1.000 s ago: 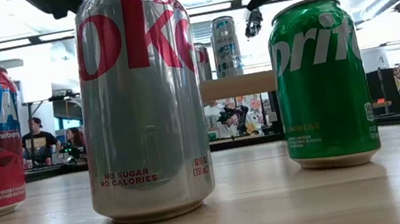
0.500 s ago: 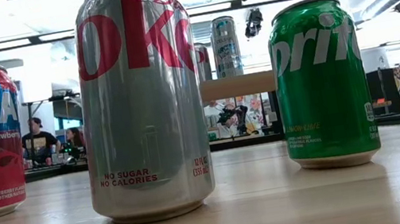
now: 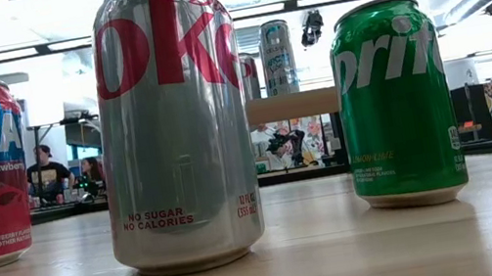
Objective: Place canned beverage on shelf
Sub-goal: Put the top green soda can on the shelf
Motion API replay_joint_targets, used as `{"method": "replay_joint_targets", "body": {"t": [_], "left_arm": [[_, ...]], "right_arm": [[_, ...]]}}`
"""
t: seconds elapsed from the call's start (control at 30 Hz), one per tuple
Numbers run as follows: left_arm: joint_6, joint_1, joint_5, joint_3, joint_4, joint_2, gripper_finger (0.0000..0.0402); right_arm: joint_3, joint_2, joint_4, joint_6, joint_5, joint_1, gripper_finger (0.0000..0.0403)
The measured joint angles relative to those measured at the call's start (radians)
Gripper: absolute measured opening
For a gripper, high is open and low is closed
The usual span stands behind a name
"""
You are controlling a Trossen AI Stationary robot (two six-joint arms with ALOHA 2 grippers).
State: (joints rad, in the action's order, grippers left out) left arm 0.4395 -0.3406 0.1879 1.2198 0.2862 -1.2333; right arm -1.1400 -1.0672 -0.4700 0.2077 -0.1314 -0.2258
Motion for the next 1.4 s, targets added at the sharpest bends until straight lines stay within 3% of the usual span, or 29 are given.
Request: {"method": "replay_joint_targets", "body": {"t": [0.1, 0.47, 0.87, 1.4], "left_arm": [[0.010, -0.008, -0.055, 0.036, 0.049, -0.035, 0.0000], [0.048, -0.044, -0.054, 0.032, 0.072, -0.094, 0.0000], [-0.036, -0.046, -0.048, 0.016, 0.063, -0.138, 0.0000], [-0.040, -0.048, 0.077, 0.016, 0.077, -0.144, 0.0000]], "right_arm": [[0.000, 0.000, -0.017, 0.050, 0.000, -0.002, 0.0009], [0.000, 0.000, -0.021, 0.081, 0.000, -0.019, 0.0009], [0.000, 0.000, -0.053, 0.082, 0.000, -0.019, 0.0009], [0.000, 0.000, -0.053, 0.072, 0.000, -0.019, 0.0009]]}}
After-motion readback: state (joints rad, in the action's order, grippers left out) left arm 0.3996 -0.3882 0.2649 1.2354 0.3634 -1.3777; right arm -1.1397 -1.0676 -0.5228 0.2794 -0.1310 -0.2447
